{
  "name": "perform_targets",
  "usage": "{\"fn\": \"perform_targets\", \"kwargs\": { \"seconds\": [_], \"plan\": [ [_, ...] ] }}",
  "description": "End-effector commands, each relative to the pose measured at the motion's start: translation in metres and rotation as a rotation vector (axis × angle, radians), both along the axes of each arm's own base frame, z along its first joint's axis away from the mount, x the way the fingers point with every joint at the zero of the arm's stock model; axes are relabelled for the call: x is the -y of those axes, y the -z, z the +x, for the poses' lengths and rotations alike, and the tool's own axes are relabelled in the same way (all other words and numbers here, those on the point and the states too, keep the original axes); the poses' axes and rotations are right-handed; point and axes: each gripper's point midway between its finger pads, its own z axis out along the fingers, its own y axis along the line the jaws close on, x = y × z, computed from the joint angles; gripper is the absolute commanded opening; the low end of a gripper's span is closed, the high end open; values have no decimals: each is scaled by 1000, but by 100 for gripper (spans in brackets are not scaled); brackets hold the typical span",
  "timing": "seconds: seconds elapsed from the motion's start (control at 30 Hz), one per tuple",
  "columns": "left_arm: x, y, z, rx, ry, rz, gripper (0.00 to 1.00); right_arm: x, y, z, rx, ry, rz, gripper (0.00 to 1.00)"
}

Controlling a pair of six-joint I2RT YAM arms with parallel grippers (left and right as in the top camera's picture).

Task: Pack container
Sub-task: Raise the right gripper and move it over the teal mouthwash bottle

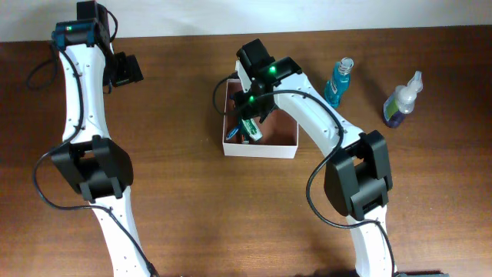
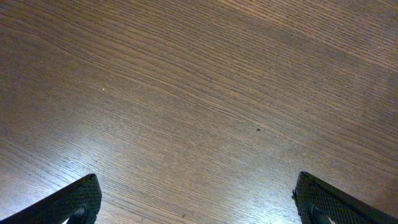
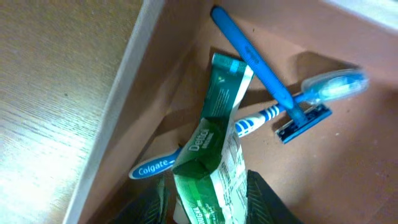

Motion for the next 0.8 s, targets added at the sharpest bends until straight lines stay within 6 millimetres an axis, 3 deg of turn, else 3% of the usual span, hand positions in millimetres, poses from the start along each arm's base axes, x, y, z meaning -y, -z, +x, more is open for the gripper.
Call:
{"fn": "perform_targets", "kwargs": {
  "seconds": [0.0, 0.17, 0.2, 0.33, 0.47, 0.6, 0.77],
  "plan": [
    [-4, -7, -2, 10, -2, 13, 99, 7, -36, 25, 89, 66, 26, 36],
    [-4, -7, -2, 10, -2, 13, 99, 31, -97, 50, 189, 128, 73, 41],
    [-4, -7, -2, 10, -2, 13, 99, 48, -120, 59, 224, 162, 81, 41],
    [-4, -7, -2, 10, -2, 13, 99, 98, -155, 76, 301, 266, 49, 44],
    [-4, -7, -2, 10, -2, 13, 99, 145, -166, 89, 348, 370, -17, 52],
    [-4, -7, -2, 10, -2, 13, 99, 192, -158, 92, 331, 461, -98, 58],
    [-4, -7, -2, 10, -2, 13, 99, 222, -155, 94, 320, 514, -111, 59]
  ]
}}
